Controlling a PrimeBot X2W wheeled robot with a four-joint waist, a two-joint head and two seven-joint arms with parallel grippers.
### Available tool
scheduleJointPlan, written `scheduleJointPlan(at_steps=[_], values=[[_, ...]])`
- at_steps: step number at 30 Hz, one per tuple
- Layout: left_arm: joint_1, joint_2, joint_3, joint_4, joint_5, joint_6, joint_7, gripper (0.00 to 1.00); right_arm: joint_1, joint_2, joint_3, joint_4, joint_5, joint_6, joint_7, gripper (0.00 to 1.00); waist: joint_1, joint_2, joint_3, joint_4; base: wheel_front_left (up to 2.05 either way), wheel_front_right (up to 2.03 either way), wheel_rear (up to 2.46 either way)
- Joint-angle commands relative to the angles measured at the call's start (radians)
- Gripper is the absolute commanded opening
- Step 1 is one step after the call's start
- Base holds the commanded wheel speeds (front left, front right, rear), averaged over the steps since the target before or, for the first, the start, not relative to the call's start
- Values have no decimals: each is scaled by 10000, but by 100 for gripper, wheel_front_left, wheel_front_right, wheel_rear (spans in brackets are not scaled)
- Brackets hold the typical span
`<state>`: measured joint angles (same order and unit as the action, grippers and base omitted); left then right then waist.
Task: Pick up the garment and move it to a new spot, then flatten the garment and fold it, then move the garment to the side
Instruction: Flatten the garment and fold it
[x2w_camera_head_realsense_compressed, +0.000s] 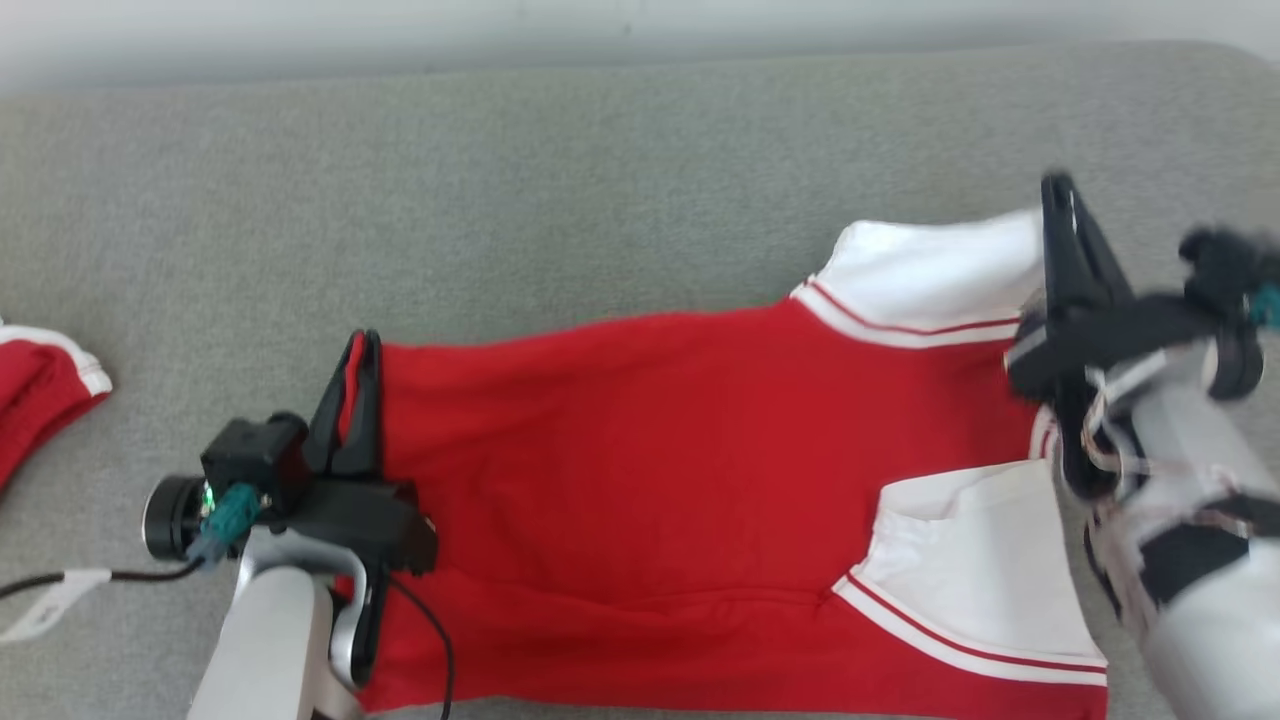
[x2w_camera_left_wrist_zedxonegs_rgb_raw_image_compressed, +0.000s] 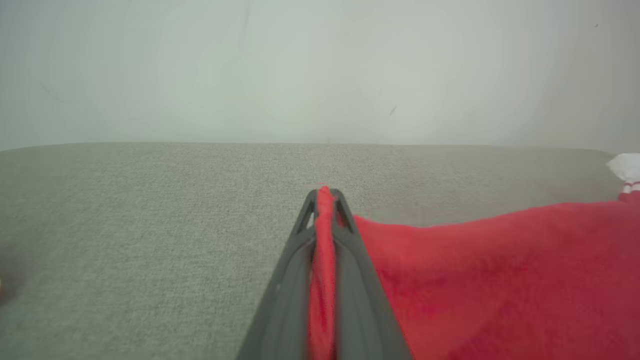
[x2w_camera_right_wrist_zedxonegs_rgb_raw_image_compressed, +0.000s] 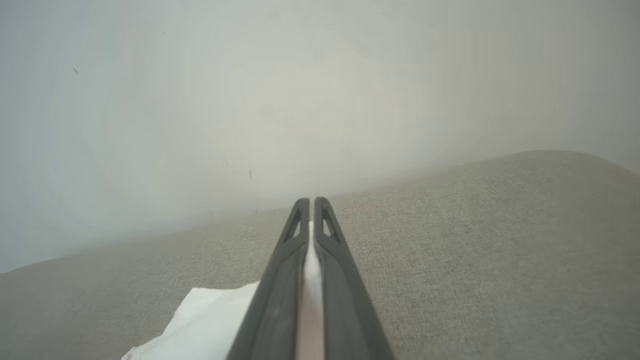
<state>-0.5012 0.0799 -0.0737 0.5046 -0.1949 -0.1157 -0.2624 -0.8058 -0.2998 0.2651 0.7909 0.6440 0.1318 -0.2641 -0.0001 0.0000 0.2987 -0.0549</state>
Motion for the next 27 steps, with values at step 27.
scheduleJointPlan(at_steps=[27], values=[[3089,-253,417,-1738,-140,0,-23,0,8134,130,-1224,-5839,1020,-23,62,0,1,0,-1251,-157,0,0,0]])
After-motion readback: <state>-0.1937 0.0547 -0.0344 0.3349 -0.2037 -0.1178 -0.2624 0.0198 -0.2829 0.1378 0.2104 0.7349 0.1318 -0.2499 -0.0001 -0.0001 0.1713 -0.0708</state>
